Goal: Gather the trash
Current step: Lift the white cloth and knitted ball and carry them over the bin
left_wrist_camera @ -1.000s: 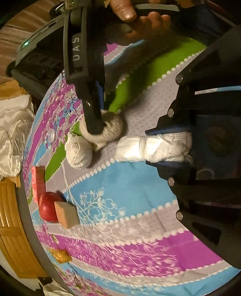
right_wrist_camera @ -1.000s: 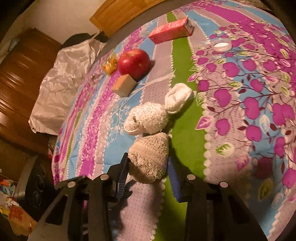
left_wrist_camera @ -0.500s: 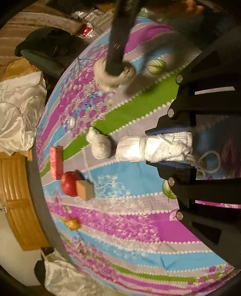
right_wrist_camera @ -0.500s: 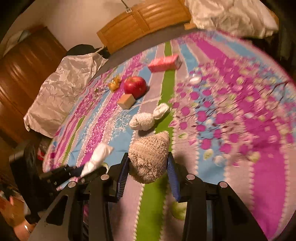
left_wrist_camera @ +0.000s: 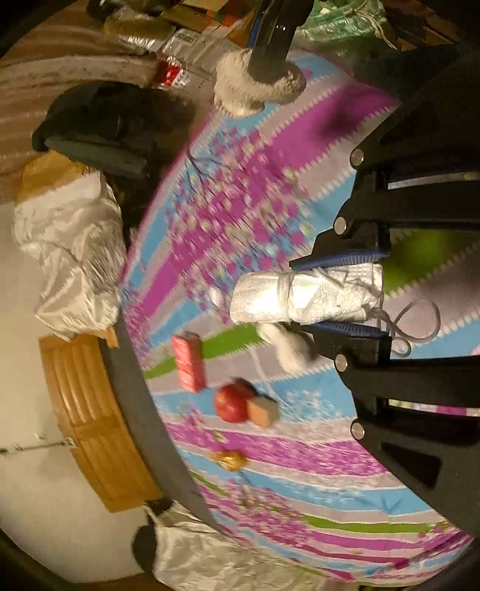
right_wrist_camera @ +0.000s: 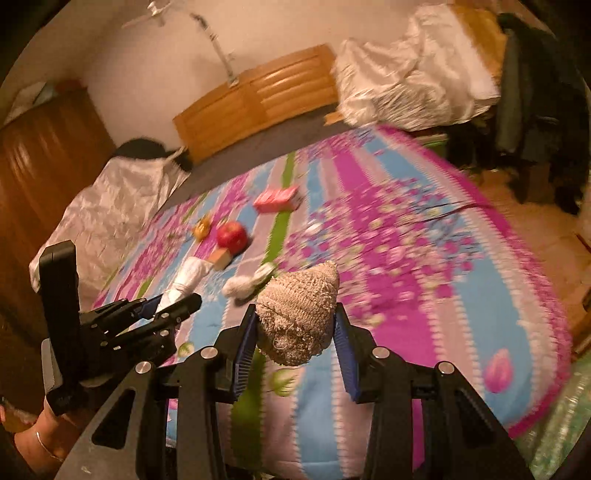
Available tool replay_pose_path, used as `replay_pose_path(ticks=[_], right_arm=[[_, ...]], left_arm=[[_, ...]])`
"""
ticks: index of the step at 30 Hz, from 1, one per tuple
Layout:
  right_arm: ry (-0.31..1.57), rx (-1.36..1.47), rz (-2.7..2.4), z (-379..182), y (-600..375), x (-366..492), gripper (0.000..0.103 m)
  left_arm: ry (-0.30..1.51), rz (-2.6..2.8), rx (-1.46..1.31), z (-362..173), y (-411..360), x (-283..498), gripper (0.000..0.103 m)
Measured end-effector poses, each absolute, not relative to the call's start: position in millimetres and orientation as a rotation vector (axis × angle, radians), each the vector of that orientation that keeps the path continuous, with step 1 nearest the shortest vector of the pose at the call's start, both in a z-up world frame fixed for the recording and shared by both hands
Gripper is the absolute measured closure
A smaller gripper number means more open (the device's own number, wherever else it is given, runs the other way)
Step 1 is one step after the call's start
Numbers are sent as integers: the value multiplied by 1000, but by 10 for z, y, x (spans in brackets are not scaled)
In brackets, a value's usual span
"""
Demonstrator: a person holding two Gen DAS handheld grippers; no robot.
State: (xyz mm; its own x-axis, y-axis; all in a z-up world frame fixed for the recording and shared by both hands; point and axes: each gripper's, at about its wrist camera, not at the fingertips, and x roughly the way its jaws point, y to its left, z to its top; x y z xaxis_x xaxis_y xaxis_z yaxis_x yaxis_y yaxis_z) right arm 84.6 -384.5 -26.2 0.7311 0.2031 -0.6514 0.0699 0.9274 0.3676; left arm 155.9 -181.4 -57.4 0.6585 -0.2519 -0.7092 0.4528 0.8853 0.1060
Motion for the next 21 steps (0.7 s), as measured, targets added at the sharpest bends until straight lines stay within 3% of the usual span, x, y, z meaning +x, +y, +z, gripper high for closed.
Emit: replay_pose_path(ticks=[21], right_arm=[[522, 448, -351, 455, -5515, -782, 61]], left_arm=[[550, -739, 430, 77, -3643, 824, 78]])
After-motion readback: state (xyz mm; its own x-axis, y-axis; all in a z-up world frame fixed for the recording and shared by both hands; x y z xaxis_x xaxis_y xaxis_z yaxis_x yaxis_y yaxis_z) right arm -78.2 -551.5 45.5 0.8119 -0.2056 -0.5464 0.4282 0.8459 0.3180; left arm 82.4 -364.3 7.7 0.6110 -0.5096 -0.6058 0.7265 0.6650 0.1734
